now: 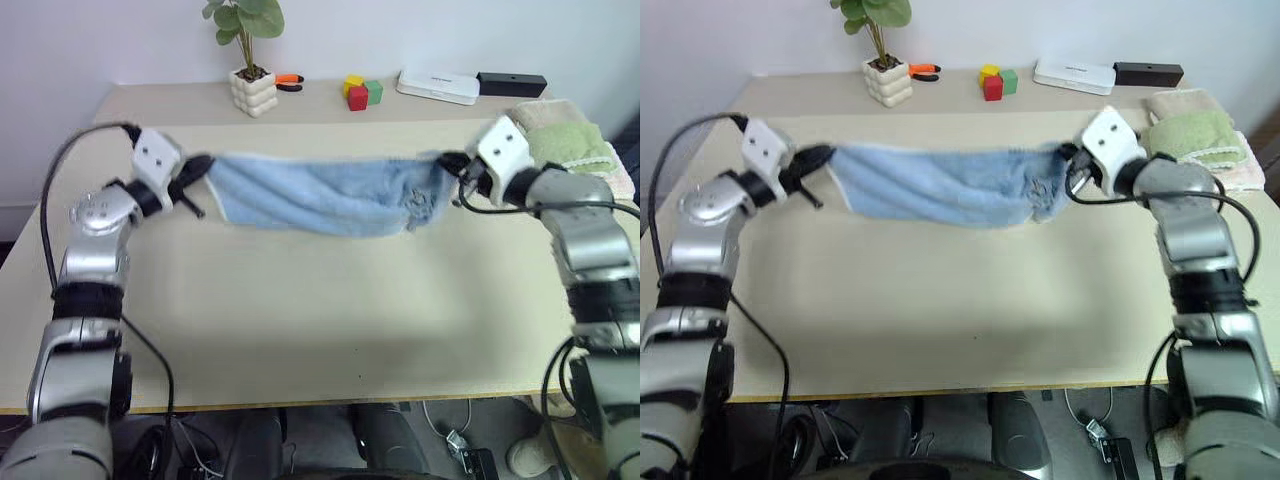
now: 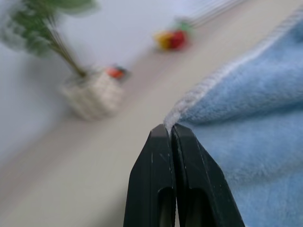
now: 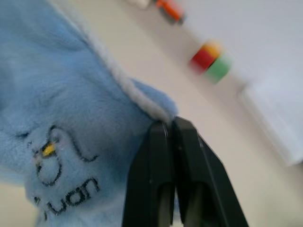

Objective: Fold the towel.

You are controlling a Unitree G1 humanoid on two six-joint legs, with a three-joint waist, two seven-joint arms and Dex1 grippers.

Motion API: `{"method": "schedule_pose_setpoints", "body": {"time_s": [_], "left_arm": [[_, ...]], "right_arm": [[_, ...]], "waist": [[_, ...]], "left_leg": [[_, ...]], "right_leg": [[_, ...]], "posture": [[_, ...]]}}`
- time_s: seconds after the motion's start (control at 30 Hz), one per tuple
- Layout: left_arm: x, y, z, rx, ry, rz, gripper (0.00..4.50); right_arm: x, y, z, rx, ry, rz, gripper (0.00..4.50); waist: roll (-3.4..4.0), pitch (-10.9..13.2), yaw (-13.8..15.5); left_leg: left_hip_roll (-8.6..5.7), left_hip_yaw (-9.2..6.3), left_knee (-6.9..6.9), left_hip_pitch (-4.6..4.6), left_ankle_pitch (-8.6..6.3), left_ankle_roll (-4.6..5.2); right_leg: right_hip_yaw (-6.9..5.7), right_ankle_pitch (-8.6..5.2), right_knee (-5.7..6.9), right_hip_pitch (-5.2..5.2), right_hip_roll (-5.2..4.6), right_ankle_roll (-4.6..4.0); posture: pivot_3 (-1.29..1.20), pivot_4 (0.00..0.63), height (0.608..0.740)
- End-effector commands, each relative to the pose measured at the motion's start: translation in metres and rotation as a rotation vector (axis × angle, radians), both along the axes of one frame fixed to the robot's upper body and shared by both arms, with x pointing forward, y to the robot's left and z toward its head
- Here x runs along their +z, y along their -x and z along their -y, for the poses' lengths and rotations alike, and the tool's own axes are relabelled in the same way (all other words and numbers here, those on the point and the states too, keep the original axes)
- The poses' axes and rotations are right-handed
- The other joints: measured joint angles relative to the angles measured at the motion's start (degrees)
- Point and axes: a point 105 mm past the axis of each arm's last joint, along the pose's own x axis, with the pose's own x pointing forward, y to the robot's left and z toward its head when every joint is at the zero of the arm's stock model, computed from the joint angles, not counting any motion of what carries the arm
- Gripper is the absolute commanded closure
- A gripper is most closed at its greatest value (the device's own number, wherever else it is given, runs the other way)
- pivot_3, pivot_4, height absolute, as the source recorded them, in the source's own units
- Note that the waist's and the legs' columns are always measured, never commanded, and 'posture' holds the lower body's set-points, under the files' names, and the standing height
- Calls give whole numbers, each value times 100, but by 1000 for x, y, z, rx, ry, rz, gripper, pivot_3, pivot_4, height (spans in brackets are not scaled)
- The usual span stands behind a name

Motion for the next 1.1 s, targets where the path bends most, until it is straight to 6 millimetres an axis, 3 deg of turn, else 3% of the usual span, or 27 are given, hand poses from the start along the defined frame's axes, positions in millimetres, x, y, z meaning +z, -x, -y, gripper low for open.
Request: {"method": "schedule_pose_setpoints", "body": {"time_s": [0.03, 0.13, 0.23, 0.33, 0.43, 0.5, 0.63, 0.73, 0.93, 1.1], "left_arm": [[76, -6, -29, 204, 33, 279, 4500], [104, 1, -39, 230, 53, 381, 4500], [102, 5, -36, 177, 19, 393, 4500], [74, 11, -29, 64, -59, 323, 4500], [29, 23, -28, -56, -171, 186, 4500], [0, 33, -30, -121, -221, 78, 4500], [-41, 54, -29, -215, -326, -51, 4500], [-63, 70, -28, -279, -358, -153, 4500], [-80, 98, -26, -394, -382, -369, 4500], [-95, 128, -25, -453, -351, -580, 4500]], "right_arm": [[67, -10, 0, -100, 53, 357, 4466], [100, -2, -4, -89, 61, 530, 4466], [103, 4, -3, -59, 36, 561, 4466], [69, 14, -10, 56, 79, 460, 4466], [9, 36, -19, 208, 162, 248, 4466], [-28, 52, -13, 229, 189, 117, 4466], [-71, 79, -3, 234, 210, -49, 4466], [-79, 92, 2, 243, 225, -114, 4466], [-86, 118, 18, 293, 410, -281, 4466], [-87, 141, 19, 333, 389, -436, 4466]], "waist": [[0, 0, 0], [1, 0, 0], [4, -2, -1], [4, -2, 11], [4, -1, 14], [6, 0, 9], [7, 1, -3], [7, 1, -16], [5, -1, 18], [5, -1, -3]], "left_leg": [[-1, 0, 1, -39, 2, -3], [-3, 10, -9, -90, 27, -47], [-2, 31, -25, -89, 27, -46], [-2, 40, -18, -90, 26, -45], [-1, 36, -8, -74, 12, -20], [-1, 36, 1, -66, 9, -15], [-1, 37, 13, -49, 12, -18], [3, 39, 13, -30, 12, -17], [4, 37, 17, -29, 12, -17], [6, 37, 17, -26, 11, -16]], "right_leg": [[0, 1, 7, -43, -1, 0], [-4, 2, 15, -111, -10, 0], [-9, 1, 10, -115, -19, 1], [-9, 1, 3, -111, -22, 1], [-13, 1, 11, -87, -21, 2], [-12, 1, 20, -81, -20, 2], [-5, 5, 50, -75, -17, 0], [1, 5, 62, -63, -10, -2], [2, 4, 73, -63, -9, -3], [2, 3, 72, -59, -9, -3]], "posture": [[0, 150, 740], [0, 150, 740], [0, 150, 740], [0, 150, 740], [0, 150, 740], [0, 150, 740], [0, 150, 740], [0, 150, 740], [0, 150, 740], [0, 150, 740]]}}
